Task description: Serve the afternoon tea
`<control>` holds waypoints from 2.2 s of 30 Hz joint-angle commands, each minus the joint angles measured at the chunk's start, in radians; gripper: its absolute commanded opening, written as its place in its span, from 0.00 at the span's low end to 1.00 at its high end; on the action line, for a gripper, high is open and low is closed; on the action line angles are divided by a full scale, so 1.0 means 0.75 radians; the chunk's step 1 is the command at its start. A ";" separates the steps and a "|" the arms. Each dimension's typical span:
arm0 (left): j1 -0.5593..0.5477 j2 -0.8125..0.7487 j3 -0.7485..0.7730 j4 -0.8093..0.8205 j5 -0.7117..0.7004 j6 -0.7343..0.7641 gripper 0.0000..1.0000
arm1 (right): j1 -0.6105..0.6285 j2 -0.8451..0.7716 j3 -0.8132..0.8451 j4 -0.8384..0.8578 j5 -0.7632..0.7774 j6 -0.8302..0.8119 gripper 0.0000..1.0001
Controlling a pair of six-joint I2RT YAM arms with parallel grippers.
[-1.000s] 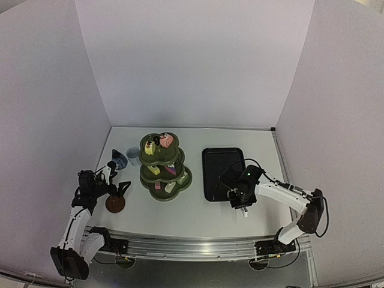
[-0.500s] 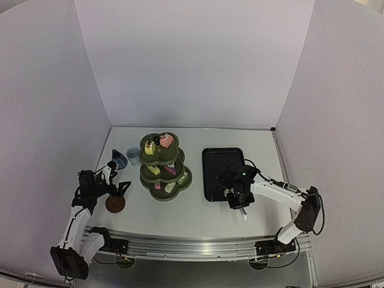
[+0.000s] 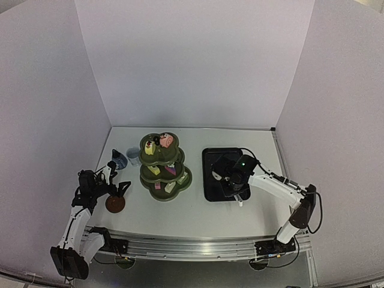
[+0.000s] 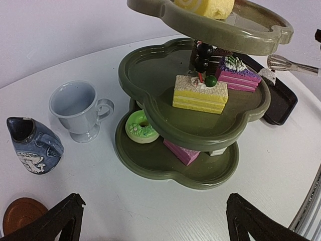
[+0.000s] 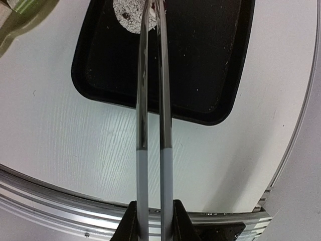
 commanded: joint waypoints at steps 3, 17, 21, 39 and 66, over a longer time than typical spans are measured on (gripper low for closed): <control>-0.005 -0.009 0.003 0.032 -0.018 0.025 1.00 | 0.010 0.021 0.240 -0.351 0.189 -0.130 0.00; -0.005 -0.020 0.029 0.006 -0.028 0.024 1.00 | 0.289 0.164 0.863 -0.293 0.811 -0.615 0.00; -0.005 -0.043 0.039 -0.005 -0.032 0.000 1.00 | 0.371 0.154 0.852 -0.117 0.707 -0.803 0.00; -0.005 -0.031 0.048 -0.005 -0.030 -0.008 1.00 | 0.447 0.344 0.947 0.013 0.678 -1.040 0.00; -0.005 -0.051 0.023 -0.009 -0.025 0.000 1.00 | 0.428 0.483 1.054 0.141 0.825 -1.127 0.00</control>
